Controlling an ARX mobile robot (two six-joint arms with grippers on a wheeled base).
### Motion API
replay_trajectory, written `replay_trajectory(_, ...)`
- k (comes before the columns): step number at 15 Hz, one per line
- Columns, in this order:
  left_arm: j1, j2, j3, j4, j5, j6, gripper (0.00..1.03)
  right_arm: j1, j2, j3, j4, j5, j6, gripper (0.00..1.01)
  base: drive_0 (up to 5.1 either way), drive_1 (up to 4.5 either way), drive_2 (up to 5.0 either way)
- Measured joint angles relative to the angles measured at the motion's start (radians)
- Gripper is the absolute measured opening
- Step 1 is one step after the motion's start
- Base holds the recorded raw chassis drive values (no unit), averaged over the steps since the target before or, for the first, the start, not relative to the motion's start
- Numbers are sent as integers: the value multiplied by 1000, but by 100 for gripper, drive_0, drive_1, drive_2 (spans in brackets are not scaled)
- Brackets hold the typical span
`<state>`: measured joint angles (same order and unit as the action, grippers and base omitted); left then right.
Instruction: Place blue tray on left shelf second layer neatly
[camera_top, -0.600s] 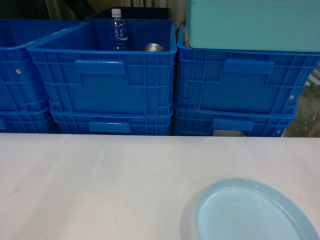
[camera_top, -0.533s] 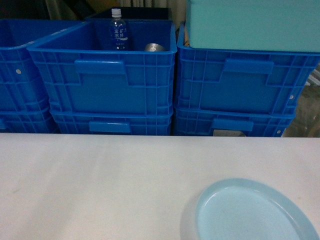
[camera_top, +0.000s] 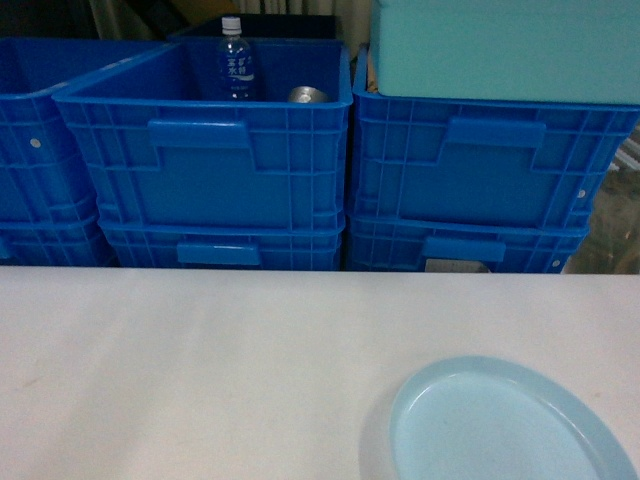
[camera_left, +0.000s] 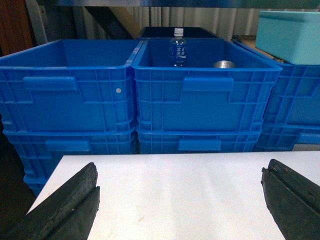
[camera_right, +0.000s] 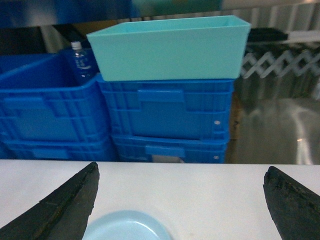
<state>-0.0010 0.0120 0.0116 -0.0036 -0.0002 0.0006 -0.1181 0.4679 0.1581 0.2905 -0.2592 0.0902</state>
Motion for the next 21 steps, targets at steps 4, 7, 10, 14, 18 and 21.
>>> replay_trajectory(4,0,0,0,0,0,0,98,8,724,316,61,-270,360,98,0,0,0)
replay_trajectory(7,0,0,0,0,0,0,98,39,1030,305,164,-180,496,98,0,0,0)
replay_trajectory(10,0,0,0,0,0,0,98,91,1098,227,221,-64,506,98,0,0,0)
replay_trajectory(14,0,0,0,0,0,0,98,70,1160,166,312,-58,457,98,0,0,0)
replay_trajectory(18,0,0,0,0,0,0,98,80,1223,130,366,-55,446,98,0,0,0)
replay_trajectory(21,0,0,0,0,0,0,98,104,1276,123,411,-50,447,98,0,0,0)
